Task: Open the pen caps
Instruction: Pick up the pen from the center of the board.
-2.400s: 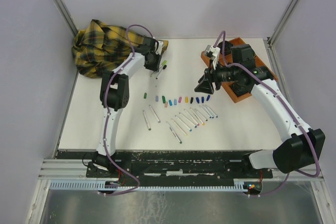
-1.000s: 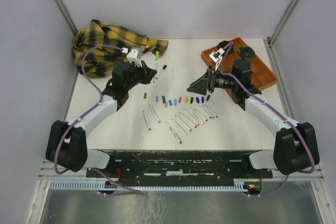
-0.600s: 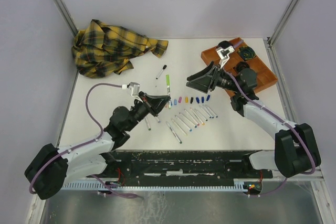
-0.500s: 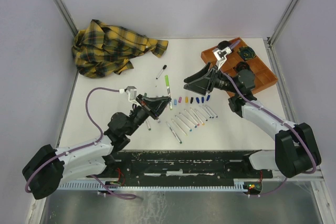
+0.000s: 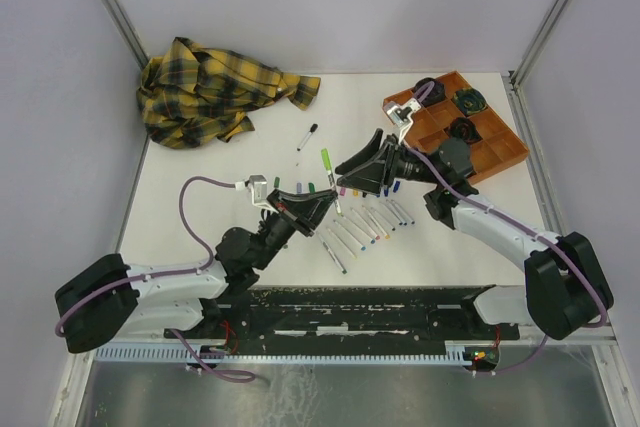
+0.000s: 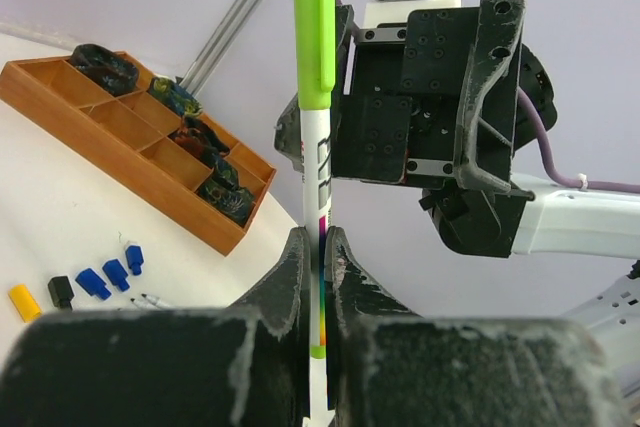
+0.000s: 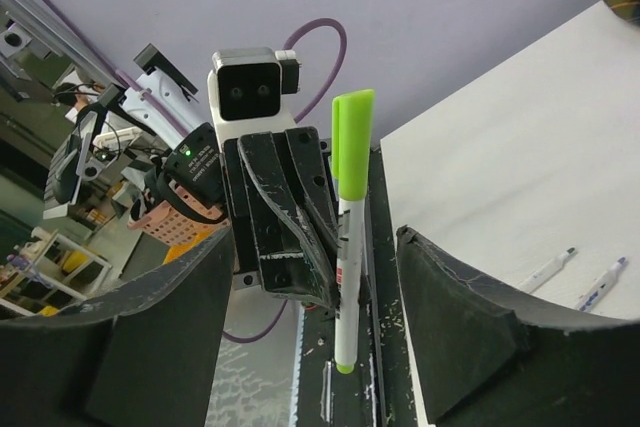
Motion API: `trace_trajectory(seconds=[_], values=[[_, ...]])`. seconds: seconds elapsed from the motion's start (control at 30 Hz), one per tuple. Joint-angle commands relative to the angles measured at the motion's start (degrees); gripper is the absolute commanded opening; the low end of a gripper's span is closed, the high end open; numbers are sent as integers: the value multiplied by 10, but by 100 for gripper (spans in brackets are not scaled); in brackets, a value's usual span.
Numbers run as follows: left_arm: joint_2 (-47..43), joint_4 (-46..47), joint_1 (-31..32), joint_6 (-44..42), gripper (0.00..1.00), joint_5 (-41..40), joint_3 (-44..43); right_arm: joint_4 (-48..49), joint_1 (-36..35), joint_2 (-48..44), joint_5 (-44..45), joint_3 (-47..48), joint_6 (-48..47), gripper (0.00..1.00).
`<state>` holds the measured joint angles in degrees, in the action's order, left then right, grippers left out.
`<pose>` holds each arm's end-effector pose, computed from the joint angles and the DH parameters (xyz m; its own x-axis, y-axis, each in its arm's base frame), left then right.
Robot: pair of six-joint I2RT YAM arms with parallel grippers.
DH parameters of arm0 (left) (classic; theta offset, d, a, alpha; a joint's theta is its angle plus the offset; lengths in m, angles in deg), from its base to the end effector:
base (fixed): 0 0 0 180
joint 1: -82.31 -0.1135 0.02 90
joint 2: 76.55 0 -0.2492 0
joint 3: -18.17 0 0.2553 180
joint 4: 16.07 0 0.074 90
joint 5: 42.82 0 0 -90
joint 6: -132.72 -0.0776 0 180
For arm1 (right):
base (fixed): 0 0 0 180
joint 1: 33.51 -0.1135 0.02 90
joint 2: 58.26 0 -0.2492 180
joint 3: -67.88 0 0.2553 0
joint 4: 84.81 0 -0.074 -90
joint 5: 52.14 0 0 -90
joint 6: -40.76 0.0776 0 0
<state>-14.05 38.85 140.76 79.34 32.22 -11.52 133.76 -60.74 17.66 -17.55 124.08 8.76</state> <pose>0.1518 -0.2090 0.2523 -0.2584 -0.6805 -0.6856 0.6778 0.3780 -0.6306 0.2477 0.1993 0.3072 -0.6555 0.2041 -0.7271 -0.7484 -0.0468 0.6616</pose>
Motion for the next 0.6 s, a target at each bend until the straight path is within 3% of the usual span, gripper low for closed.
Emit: trace_trajectory(seconds=[0.0, 0.27, 0.57], values=[[13, 63, 9, -17, 3, -30, -17, -15, -16, 0, 0, 21, -32, 70], [27, 73, 14, -11, 3, -31, -17, -61, -33, 7, -7, 36, -62, 46], [34, 77, 19, -9, 3, -24, -20, -87, -40, 11, -9, 43, -84, 33]])
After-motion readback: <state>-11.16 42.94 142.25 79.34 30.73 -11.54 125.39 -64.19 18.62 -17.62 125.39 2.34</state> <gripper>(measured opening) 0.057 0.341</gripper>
